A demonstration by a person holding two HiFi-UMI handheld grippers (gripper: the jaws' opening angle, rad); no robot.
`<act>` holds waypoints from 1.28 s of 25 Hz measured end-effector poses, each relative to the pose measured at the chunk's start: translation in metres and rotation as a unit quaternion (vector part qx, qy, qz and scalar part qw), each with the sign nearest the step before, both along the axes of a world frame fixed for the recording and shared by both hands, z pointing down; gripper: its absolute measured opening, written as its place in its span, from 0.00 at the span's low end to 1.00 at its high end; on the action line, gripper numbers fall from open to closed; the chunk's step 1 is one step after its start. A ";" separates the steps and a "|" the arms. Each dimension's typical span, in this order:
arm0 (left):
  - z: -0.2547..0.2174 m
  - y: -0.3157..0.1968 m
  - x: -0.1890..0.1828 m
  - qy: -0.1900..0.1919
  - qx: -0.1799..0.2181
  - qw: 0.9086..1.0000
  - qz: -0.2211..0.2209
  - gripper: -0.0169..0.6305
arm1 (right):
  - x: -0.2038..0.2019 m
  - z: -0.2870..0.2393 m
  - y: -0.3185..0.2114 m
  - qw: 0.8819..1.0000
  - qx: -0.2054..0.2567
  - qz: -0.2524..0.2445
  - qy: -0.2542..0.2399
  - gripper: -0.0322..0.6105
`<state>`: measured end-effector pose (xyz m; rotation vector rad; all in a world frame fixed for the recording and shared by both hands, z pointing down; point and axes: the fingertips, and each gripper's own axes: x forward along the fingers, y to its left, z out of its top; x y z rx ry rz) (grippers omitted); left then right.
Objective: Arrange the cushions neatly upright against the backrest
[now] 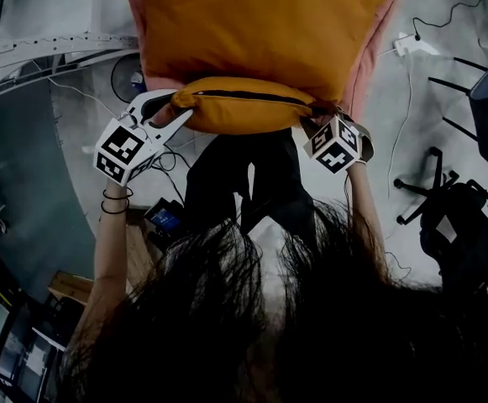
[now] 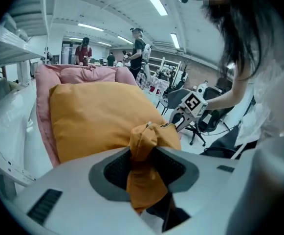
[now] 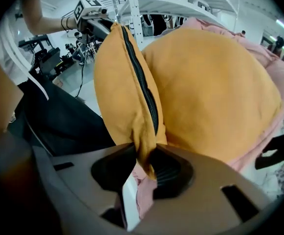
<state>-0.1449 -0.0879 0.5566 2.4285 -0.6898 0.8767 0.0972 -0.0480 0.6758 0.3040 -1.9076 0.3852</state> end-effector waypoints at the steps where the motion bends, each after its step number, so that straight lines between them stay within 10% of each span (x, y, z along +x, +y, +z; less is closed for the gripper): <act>1: 0.006 -0.010 -0.003 0.001 -0.004 1.000 -0.016 0.27 | 0.000 -0.003 -0.007 1.000 0.005 0.003 0.001 0.21; 10: 0.092 -0.088 0.010 0.080 -0.055 0.989 -0.113 0.28 | 0.008 0.081 -0.088 0.990 0.058 0.124 0.030 0.21; 20: 0.140 -0.084 0.005 0.190 -0.091 0.967 -0.143 0.28 | -0.014 0.143 -0.115 0.996 -0.004 -0.023 0.086 0.21; 32: 0.168 -0.090 0.020 0.208 -0.177 0.956 -0.106 0.28 | -0.020 0.185 -0.126 0.990 -0.066 -0.066 0.105 0.23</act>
